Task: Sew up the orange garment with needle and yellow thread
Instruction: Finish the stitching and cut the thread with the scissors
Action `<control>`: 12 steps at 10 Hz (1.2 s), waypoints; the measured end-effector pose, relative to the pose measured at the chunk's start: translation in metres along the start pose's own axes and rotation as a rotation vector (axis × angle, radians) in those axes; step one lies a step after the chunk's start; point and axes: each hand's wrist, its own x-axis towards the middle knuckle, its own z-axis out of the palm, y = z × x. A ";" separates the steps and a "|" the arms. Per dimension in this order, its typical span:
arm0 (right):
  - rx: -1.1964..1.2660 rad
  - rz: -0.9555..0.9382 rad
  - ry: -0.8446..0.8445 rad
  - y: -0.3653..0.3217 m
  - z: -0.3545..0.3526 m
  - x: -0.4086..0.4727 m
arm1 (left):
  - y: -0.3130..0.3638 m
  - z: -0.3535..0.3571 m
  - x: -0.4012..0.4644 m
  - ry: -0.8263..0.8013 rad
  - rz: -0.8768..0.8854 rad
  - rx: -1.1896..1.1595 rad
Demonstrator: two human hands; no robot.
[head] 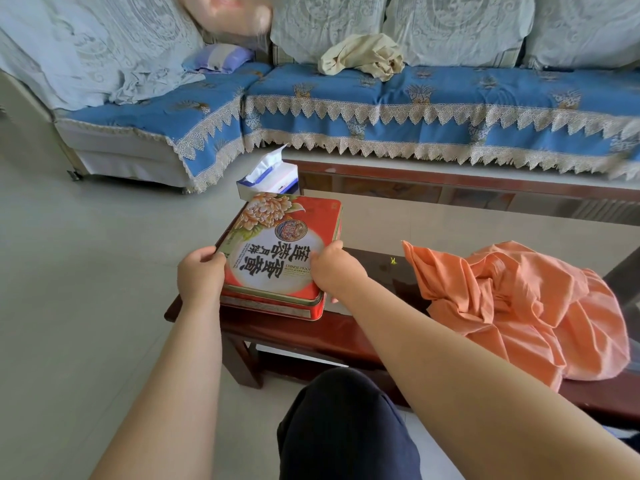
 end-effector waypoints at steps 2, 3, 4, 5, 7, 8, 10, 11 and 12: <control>-0.018 0.085 -0.164 -0.018 -0.015 0.001 | -0.002 0.001 0.012 -0.076 0.022 0.096; -0.028 0.117 -0.237 -0.007 -0.016 0.013 | 0.005 0.001 0.011 -0.076 0.025 0.257; -0.109 0.125 -0.293 -0.001 -0.024 -0.002 | 0.021 0.003 -0.008 -0.021 0.071 0.617; -0.190 -0.058 -0.181 0.017 -0.047 -0.010 | 0.039 0.015 -0.042 0.057 0.291 0.633; -0.549 -0.190 0.055 0.058 -0.156 -0.039 | 0.100 0.075 -0.139 -0.560 0.627 0.380; -0.871 -0.068 0.098 0.085 -0.209 -0.048 | 0.120 0.111 -0.189 -0.951 0.620 0.513; -0.954 0.125 0.063 0.148 -0.260 -0.049 | 0.097 0.174 -0.242 -1.037 0.712 0.837; -0.782 0.089 0.007 0.165 -0.249 -0.032 | 0.087 0.186 -0.237 -0.867 0.785 0.778; -0.626 -0.007 0.234 0.164 -0.250 -0.019 | 0.087 0.192 -0.225 -0.724 0.627 0.487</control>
